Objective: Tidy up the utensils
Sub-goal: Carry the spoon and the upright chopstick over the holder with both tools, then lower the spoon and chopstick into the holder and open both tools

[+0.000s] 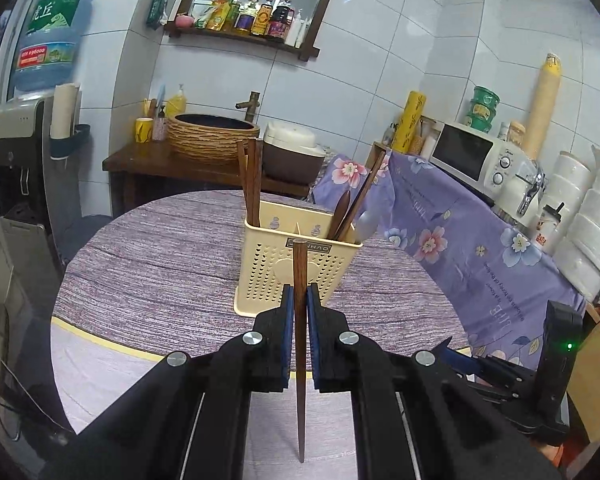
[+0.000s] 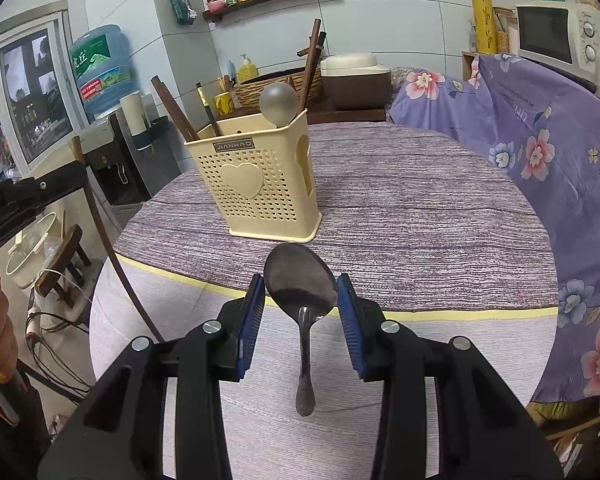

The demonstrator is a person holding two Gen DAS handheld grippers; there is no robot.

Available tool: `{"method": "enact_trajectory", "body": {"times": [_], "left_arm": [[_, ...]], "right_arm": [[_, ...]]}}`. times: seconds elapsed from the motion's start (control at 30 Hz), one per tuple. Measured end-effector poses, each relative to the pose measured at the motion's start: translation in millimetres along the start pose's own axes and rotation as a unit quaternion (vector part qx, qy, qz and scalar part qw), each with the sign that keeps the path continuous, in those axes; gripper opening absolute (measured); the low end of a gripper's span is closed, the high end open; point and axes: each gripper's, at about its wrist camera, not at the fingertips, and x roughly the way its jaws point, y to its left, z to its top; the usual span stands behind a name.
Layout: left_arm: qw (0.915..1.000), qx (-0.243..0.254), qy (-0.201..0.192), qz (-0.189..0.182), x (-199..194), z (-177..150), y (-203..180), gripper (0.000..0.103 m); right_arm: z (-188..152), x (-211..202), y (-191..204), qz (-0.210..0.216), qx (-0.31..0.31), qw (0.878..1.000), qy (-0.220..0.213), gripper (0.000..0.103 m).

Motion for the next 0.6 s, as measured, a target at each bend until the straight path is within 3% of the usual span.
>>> {"method": "enact_trajectory", "body": {"times": [0.37, 0.6], "left_arm": [[0.9998, 0.009, -0.011, -0.01, -1.2, 16.1, -6.4, 0.008], [0.9995, 0.006, -0.011, -0.03, 7.9, 75.0, -10.4, 0.008]], "right_arm": [[17.9, -2.4, 6.0, 0.034, -0.01, 0.999, -0.01, 0.038], [75.9, -6.3, 24.1, 0.048, -0.046, 0.997, -0.048, 0.038]]}}
